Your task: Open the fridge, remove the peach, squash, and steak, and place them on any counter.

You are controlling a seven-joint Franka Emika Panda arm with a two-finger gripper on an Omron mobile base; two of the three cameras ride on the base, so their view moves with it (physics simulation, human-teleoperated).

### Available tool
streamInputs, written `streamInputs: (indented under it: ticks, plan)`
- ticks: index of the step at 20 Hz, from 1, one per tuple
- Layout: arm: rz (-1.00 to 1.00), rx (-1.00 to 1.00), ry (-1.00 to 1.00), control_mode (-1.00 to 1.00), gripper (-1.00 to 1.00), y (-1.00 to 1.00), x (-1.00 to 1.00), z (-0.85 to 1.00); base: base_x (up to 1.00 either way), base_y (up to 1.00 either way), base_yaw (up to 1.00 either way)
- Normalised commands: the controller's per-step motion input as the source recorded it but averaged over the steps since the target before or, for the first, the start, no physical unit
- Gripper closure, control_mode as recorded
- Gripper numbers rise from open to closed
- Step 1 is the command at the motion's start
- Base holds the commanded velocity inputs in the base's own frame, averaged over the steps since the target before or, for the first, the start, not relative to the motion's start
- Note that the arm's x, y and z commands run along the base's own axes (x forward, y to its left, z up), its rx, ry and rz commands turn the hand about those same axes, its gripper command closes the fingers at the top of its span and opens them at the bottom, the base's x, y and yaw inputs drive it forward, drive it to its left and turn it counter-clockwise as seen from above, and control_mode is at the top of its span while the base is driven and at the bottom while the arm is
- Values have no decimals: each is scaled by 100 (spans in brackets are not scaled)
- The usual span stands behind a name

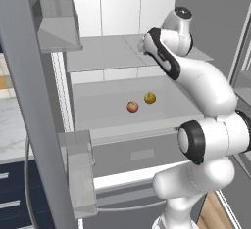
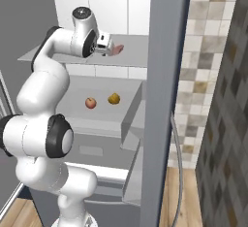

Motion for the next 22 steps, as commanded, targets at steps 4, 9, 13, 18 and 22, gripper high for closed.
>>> streamInputs:
  ticks: [4, 9, 13, 18, 22]
  plan:
    - [-9, -2, 11, -100, -100, -11, 41, 0, 0, 0, 0]
    - [-7, -1, 15, -100, -100, -25, 40, 0, 0, 0, 0]
    - [-5, -1, 13, -100, -100, -15, 45, 0, 0, 0, 0]
    - [-7, -4, 2, -100, -100, -23, 48, -14, 0, 0, 0]
    - [-6, -4, 4, -100, -100, -32, 50, -17, 0, 0, 0]
